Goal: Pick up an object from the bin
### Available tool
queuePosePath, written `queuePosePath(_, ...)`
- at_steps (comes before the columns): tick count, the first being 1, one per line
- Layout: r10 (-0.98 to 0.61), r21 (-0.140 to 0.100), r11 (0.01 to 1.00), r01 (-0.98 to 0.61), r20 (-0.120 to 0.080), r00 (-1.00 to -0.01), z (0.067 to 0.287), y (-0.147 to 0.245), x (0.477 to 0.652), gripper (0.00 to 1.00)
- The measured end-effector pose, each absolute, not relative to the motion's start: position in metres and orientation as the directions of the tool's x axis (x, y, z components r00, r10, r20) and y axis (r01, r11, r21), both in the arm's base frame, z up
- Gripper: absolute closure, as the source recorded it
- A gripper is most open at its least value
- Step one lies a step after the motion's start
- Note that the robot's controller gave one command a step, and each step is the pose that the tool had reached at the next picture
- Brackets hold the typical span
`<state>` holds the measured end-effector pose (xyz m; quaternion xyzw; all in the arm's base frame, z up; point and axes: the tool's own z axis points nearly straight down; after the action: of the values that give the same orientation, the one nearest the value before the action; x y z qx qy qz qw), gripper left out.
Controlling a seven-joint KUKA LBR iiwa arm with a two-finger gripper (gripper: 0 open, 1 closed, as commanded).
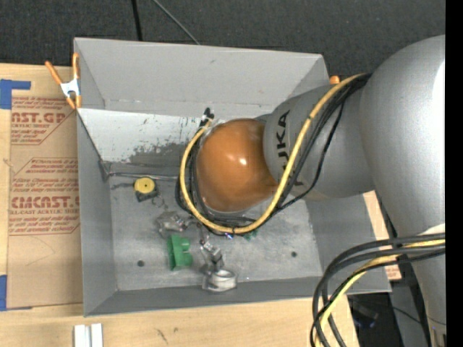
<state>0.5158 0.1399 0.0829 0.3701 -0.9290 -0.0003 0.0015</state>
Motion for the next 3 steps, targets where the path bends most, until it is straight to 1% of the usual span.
queuePosePath(1,-0.656,0.002,0.754,-0.656,0.0,-0.754,0.0691,0.1402,0.5073,0.0)
queuePosePath(2,-0.656,0.002,0.755,-0.656,-0.002,-0.755,0.0698,0.1402,0.508,1.0)
queuePosePath(3,-0.656,0.002,0.755,-0.656,-0.001,-0.755,0.0695,0.1401,0.5076,0.0)
